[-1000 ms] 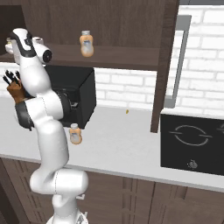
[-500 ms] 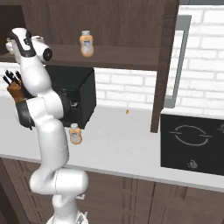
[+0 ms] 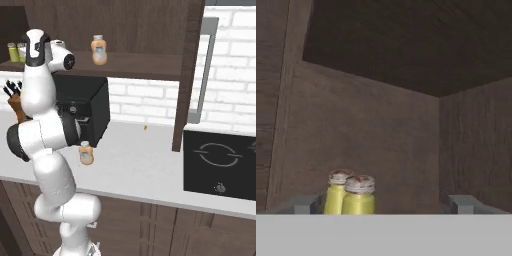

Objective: Put the shaker and condiment bottle from the counter next to their counterparts in the cabinet.

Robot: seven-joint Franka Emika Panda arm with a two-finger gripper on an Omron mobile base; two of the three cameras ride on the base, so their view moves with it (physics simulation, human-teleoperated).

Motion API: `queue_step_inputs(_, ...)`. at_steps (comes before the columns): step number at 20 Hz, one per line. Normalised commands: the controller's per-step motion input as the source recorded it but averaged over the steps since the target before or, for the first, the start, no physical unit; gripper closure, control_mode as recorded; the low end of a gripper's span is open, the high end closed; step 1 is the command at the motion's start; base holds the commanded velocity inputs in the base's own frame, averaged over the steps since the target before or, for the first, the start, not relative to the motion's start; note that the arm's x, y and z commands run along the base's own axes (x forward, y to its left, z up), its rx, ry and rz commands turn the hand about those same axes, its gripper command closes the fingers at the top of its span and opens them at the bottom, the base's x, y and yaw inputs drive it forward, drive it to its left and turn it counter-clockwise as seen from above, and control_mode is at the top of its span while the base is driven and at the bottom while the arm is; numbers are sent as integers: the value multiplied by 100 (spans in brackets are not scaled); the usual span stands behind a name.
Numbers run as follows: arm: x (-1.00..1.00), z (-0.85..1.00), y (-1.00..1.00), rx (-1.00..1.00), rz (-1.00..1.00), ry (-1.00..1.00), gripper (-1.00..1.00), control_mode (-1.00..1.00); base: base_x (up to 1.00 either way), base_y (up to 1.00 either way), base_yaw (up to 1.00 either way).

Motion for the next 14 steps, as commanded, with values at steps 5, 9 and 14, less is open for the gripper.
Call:
queue_step_inputs(5,-96,34,-83,0,0,-21,-100,-100,0,0,0)
queue_step_inputs(9,-100,45,-51,1,0,-35,-100,-100,0,0,0)
queue_step_inputs(14,-100,12,-57,0,0,-28,-100,-100,0,0,0)
